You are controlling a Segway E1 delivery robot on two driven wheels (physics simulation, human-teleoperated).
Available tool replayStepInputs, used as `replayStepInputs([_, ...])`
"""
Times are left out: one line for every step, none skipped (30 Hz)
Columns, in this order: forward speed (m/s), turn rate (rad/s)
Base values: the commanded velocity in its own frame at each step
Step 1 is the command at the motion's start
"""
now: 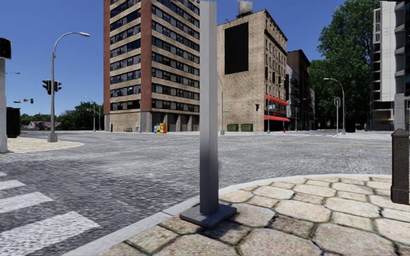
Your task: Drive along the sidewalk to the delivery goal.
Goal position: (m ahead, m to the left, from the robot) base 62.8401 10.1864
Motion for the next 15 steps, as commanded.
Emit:
replayStepInputs([0.0,0.78])
replayStepInputs([0.0,0.78])
replayStepInputs([0.0,0.78])
replayStepInputs([0.0,0.78])
replayStepInputs([0.0,0.78])
replayStepInputs([0.0,0.78])
replayStepInputs([0.0,0.78])
replayStepInputs([0.0,0.78])
replayStepInputs([0.0,0.78])
replayStepInputs([0.0,0.78])
replayStepInputs([0.0,0.78])
replayStepInputs([0.0,0.78])
replayStepInputs([0.0,0.78])
replayStepInputs([0.0,0.78])
replayStepInputs([0.0,0.78])
